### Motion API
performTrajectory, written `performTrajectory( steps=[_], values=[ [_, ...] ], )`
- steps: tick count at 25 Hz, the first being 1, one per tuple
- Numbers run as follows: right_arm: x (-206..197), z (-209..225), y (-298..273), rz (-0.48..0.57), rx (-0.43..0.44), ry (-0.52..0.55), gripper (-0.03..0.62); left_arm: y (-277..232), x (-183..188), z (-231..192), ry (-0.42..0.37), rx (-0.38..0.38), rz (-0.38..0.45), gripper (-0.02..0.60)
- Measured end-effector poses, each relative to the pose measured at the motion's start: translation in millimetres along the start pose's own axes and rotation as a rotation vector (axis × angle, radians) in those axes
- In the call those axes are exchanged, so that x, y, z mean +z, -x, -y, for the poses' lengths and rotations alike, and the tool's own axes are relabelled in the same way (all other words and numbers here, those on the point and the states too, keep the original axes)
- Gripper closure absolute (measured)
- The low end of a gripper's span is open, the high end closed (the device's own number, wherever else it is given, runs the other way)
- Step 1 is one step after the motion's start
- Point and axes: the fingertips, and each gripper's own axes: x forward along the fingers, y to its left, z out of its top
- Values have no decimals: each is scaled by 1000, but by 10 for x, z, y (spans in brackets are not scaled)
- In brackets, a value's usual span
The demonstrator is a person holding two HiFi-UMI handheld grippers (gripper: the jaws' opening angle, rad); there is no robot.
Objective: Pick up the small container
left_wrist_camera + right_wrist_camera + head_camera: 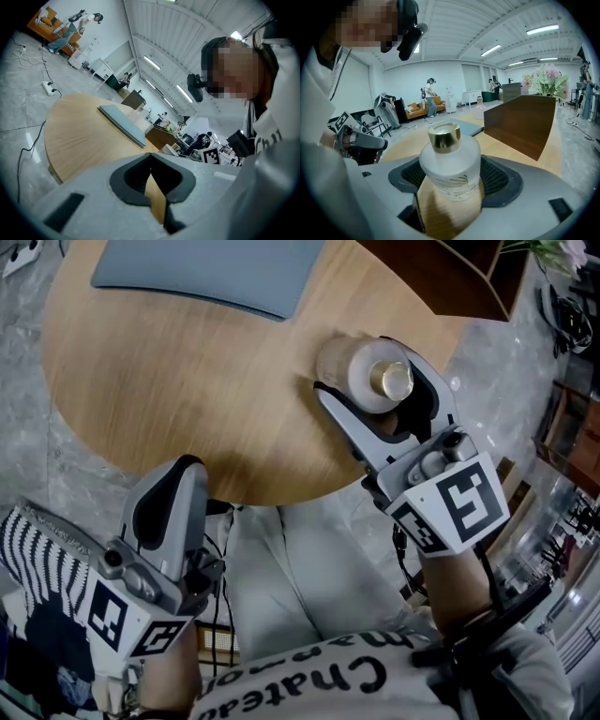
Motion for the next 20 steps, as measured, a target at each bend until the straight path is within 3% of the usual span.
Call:
performTrajectory(
  steps=[20],
  values=[
    [136, 92, -143, 15, -84, 1, 253, -21, 176, -25, -36, -34, 40, 568]
  ],
)
